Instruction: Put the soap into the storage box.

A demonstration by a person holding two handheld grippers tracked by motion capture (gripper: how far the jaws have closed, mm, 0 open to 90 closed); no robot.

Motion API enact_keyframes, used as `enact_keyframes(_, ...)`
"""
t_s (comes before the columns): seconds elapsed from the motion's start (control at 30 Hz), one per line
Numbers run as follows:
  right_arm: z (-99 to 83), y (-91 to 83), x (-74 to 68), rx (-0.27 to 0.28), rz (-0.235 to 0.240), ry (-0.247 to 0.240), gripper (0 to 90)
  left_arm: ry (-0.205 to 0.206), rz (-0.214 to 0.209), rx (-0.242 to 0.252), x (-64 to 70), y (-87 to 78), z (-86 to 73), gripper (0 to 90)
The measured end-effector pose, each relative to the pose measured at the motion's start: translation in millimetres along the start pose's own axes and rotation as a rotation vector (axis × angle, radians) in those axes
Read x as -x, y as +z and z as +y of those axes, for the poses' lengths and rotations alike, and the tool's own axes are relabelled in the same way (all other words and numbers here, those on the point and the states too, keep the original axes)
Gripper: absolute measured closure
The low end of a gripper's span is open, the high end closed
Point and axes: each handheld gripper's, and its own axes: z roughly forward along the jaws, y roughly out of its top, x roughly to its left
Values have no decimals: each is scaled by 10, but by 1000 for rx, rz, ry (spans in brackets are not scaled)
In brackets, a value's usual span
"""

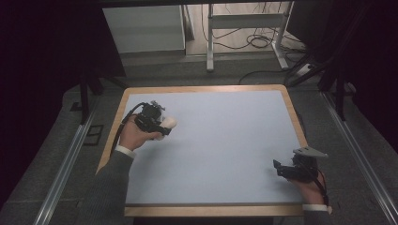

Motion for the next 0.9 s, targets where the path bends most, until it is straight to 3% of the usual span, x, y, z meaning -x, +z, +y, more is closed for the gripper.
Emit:
enact_keyframes(0.27,-4,5,4,-2,-1,2,86,-38,18,10,-110,-38,25,496)
enact_keyframes(0.9,-12,3,27,-2,-5,8,86,-75,44,-7,-298,-45,134,496)
